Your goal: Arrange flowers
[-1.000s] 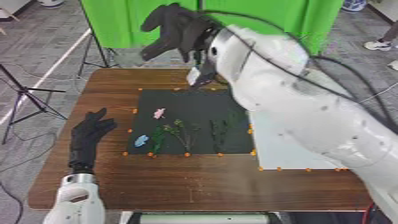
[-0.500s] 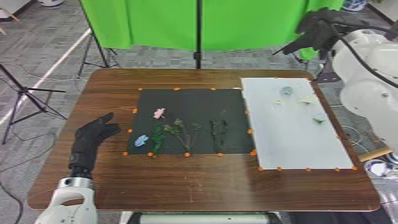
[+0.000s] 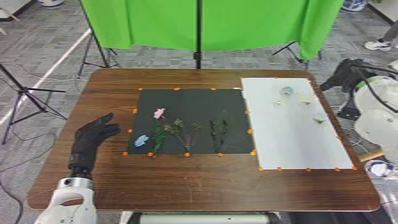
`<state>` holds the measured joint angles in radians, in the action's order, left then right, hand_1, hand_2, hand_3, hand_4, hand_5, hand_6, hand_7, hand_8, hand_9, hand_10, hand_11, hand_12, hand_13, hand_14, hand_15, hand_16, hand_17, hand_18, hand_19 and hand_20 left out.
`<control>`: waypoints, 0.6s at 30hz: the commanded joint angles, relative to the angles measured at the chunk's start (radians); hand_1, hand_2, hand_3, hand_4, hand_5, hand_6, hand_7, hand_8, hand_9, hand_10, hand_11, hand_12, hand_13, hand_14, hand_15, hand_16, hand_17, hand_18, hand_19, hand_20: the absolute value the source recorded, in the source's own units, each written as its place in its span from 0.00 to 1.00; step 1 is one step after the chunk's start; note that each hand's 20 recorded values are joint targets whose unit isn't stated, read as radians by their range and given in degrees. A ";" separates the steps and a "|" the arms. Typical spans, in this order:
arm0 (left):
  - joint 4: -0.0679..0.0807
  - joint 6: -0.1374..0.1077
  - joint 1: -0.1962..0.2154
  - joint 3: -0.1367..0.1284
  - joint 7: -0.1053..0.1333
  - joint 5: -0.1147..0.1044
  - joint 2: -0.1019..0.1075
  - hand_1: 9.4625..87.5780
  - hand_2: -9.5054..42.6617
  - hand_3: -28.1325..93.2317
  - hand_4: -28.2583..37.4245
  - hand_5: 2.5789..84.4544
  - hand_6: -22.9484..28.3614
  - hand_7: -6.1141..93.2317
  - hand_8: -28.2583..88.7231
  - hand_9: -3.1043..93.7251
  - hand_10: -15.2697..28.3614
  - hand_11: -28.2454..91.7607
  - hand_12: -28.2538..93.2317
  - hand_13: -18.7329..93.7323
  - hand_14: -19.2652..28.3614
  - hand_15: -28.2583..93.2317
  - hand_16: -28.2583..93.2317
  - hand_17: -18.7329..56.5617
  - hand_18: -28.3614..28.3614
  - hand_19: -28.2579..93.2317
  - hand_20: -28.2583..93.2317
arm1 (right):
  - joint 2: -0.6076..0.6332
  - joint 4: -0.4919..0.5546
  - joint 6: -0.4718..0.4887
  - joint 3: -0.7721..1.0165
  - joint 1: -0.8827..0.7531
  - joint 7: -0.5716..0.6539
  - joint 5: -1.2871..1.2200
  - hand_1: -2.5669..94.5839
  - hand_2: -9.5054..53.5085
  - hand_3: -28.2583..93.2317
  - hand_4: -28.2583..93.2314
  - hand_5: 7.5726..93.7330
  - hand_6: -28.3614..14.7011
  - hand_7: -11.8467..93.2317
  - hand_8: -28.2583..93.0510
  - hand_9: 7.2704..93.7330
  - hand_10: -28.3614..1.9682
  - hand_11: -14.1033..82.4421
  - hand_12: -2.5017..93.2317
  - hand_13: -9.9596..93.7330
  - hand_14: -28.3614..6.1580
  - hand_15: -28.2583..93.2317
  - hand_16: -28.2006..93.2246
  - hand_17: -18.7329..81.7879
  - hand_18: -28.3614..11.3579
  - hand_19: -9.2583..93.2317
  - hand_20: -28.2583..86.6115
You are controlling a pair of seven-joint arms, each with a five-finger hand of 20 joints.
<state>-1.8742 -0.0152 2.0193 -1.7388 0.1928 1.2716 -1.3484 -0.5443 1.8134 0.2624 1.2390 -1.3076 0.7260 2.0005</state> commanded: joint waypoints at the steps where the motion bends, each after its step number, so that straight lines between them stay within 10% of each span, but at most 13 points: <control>1: 0.025 0.024 0.007 0.010 -0.013 0.007 -0.032 0.25 0.35 0.71 0.07 0.57 0.64 0.12 0.20 0.57 0.76 0.43 0.32 0.57 0.85 0.45 0.19 0.41 0.82 0.48 0.36 | -0.056 -0.029 -0.050 0.028 -0.089 0.010 0.023 0.39 0.00 0.75 0.11 0.60 0.68 0.24 0.16 0.81 0.44 0.26 0.20 0.98 0.72 0.64 0.48 0.76 0.27 1.00 0.65; 18: 0.033 0.032 0.000 0.011 -0.016 0.006 -0.039 0.25 0.36 0.71 0.07 0.57 0.64 0.12 0.20 0.57 0.76 0.43 0.32 0.57 0.85 0.45 0.19 0.41 0.82 0.48 0.36 | -0.129 -0.095 -0.048 0.026 -0.181 0.024 0.005 0.42 0.00 0.75 0.10 0.60 0.70 0.26 0.15 0.81 0.46 0.27 0.20 0.99 0.74 0.64 0.49 0.77 0.27 1.00 0.66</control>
<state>-1.8721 0.0069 2.0135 -1.7454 0.1901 1.2748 -1.3575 -0.6522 1.7352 0.2225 1.2641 -1.4473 0.7326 2.0142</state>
